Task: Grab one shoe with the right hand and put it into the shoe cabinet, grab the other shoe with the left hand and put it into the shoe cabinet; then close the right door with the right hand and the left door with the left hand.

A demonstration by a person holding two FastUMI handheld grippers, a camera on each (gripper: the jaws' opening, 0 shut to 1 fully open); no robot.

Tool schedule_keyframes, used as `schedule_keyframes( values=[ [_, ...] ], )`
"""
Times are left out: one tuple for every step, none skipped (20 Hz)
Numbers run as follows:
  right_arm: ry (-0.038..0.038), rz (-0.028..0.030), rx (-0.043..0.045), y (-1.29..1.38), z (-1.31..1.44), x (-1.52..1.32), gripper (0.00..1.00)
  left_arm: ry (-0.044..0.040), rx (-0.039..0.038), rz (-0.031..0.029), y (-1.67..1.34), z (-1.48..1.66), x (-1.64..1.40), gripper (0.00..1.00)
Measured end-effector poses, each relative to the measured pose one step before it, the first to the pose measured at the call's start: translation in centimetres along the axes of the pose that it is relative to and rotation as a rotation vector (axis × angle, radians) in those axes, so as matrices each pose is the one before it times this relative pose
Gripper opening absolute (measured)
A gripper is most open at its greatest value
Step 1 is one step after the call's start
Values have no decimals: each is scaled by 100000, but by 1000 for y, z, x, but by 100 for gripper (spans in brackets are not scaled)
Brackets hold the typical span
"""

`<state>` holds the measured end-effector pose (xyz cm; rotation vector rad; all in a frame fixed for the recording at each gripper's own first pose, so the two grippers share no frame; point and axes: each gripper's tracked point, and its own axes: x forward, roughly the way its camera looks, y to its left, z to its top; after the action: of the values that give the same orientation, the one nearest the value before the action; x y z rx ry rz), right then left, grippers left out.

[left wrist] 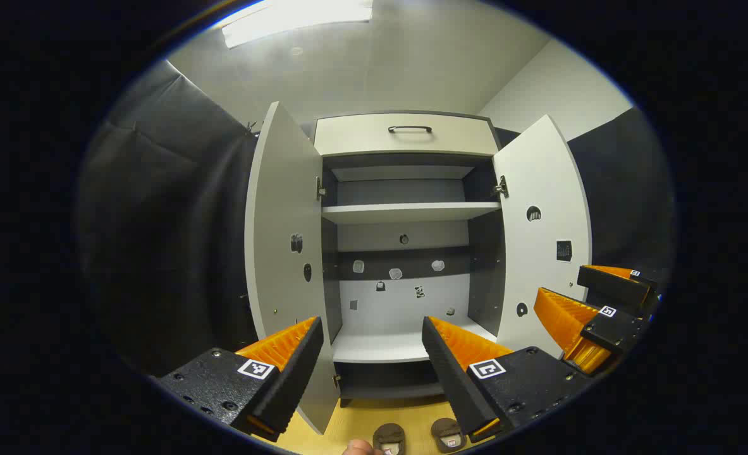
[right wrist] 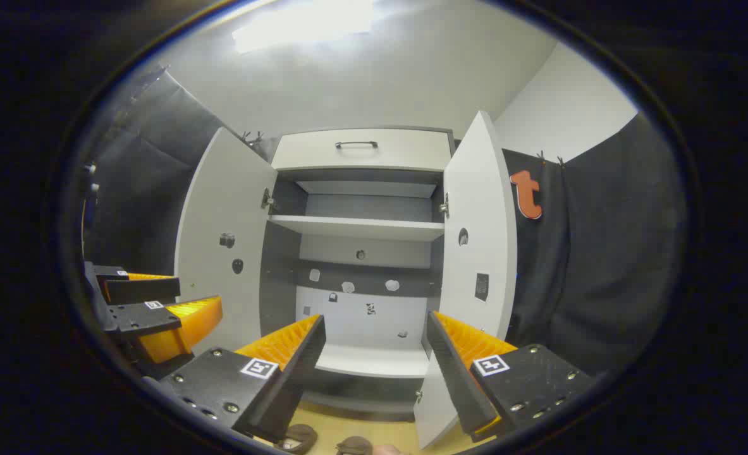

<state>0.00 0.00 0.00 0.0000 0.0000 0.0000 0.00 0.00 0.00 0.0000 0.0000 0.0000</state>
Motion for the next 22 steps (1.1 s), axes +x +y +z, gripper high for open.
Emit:
schedule_keyframes(
  values=[
    [98, 16, -115, -38, -79, 31, 95, 304, -372, 485, 134, -68, 75, 94],
    [-115, 108, -138, 3, 51, -23, 96, 101, -302, 608, 301, -105, 40, 94],
    [-106, 45, -295, -28, 24, -55, 96, 103, -161, 397, 290, -48, 27, 94],
    [64, -219, -222, -60, 35, 83, 96, 246, -90, 350, 165, -93, -34, 96],
    [229, -210, -44, -52, -78, 28, 96, 202, -460, 381, 211, -24, -5, 94],
    [332, -29, 294, -19, -125, 22, 96, -358, -814, -88, -55, 86, 63, 96],
    [201, -51, 514, 6, -100, -32, 96, -208, -844, -246, -8, 63, -38, 96],
    [202, -73, 582, -28, -58, -5, 96, -88, -560, -73, 85, -74, -55, 96],
    [424, 40, 418, -13, -180, 8, 96, -95, -304, 48, 63, 8, -74, 96],
    [282, 43, 255, 27, -67, -6, 96, -331, -347, 98, 106, 85, -36, 96],
    [142, 22, 91, -14, -106, 17, 96, -427, -206, 147, 63, 128, 41, 96],
    [103, -49, -42, -2, -51, -25, 96, -181, -95, 311, 179, 29, 16, 96],
    [66, 107, -116, 56, -54, 2, 96, -277, 104, 16, 27, 111, 10, 96],
    [-105, 256, -144, 125, 27, -40, 96, -188, 140, 123, 94, 27, 1, 96],
    [-101, 263, -176, 114, -30, -6, 96, -50, 160, 226, 121, 76, 67, 96],
    [-13, 128, -133, 65, -119, 17, 96, -85, 36, 173, 31, -52, -44, 96],
    [447, 170, -249, 111, -325, 49, 96, 6, -117, 43, 57, 65, -12, 94],
    [1153, 400, -280, 169, -492, 48, 96, 140, -86, 69, 88, -107, -3, 96],
    [1137, 343, -111, 144, -519, -28, 96, 228, 16, 205, 154, -46, -17, 96],
    [1480, 431, -50, 223, -727, 6, 95, 267, 229, 311, 156, -118, -22, 96],
    [1513, 271, -184, 199, -948, 22, 95, 314, 350, 524, 220, -92, -25, 94],
    [1867, 202, -457, 177, -1015, 89, 95, 201, 285, 531, 235, -75, -20, 94]
  ],
)
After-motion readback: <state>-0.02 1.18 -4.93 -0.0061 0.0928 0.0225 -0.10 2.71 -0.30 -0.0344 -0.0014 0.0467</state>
